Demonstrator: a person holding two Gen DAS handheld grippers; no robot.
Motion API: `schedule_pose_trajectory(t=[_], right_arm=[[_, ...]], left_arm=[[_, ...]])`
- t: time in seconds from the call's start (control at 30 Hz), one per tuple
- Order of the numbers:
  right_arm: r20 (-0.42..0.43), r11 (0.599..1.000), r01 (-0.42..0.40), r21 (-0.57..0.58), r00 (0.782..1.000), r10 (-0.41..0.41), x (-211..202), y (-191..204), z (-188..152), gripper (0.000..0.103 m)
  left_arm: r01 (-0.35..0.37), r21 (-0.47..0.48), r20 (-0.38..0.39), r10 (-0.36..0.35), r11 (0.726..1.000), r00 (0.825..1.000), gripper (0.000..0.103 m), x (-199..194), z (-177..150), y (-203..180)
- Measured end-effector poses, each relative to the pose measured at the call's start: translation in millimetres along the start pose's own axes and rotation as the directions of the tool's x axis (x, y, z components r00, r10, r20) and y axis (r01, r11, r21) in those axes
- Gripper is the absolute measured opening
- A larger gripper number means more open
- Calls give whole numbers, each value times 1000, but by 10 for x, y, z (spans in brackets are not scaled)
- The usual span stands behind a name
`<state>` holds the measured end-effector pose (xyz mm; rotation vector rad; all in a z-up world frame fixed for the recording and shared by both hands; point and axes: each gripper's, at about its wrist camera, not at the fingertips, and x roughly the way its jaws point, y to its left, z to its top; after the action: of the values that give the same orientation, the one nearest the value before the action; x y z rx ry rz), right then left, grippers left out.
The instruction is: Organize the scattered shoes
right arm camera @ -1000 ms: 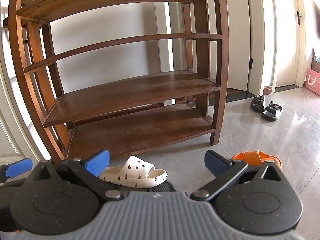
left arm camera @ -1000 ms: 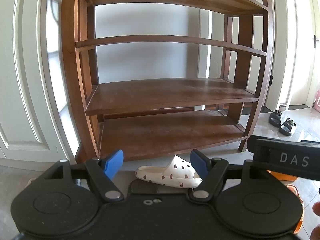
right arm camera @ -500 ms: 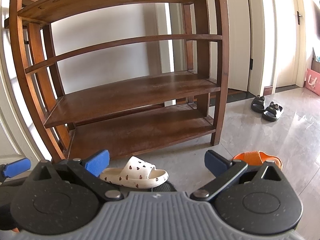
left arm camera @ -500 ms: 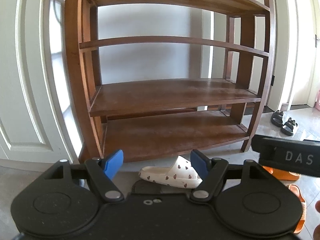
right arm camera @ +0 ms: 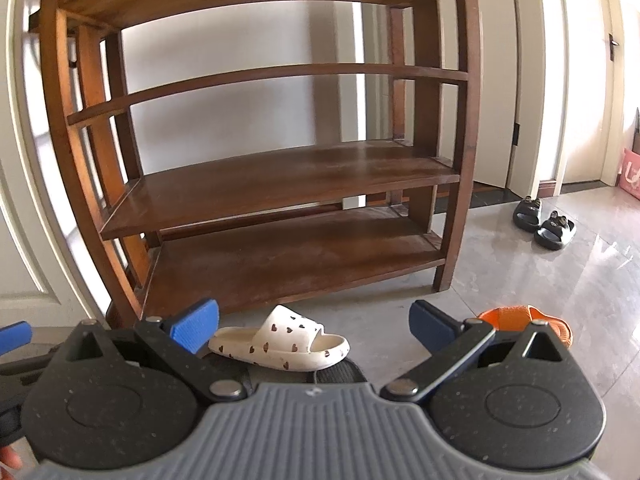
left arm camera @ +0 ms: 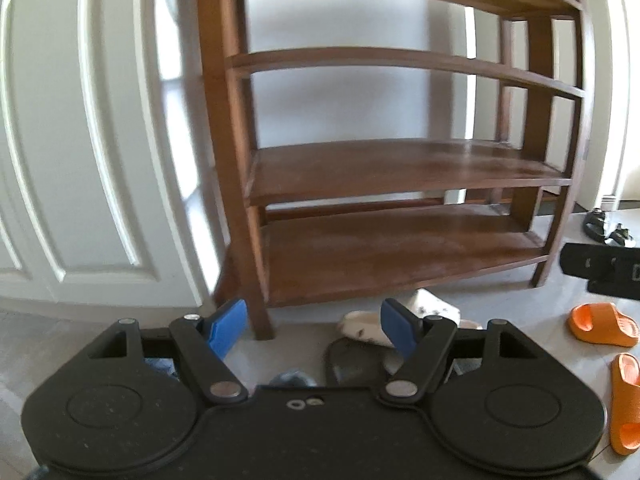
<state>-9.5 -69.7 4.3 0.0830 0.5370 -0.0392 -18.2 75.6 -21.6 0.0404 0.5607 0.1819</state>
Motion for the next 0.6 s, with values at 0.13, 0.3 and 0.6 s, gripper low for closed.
schedule_pose_trajectory(t=[0.13, 0.3, 0.6], right_arm=[[-15, 999, -31, -30, 999, 31, 43, 156, -64, 103], [-39, 992, -106, -67, 994, 104, 72, 371, -171, 103], [-80, 950, -257, -179, 966, 246, 84, 900, -441, 103]], left_arm=[[-42, -11, -22, 42, 999, 999, 74, 31, -94, 216], [-76, -29, -69, 73, 997, 995, 74, 77, -337, 643], [-137, -159, -175, 108, 978, 979, 74, -76, -1423, 2107]])
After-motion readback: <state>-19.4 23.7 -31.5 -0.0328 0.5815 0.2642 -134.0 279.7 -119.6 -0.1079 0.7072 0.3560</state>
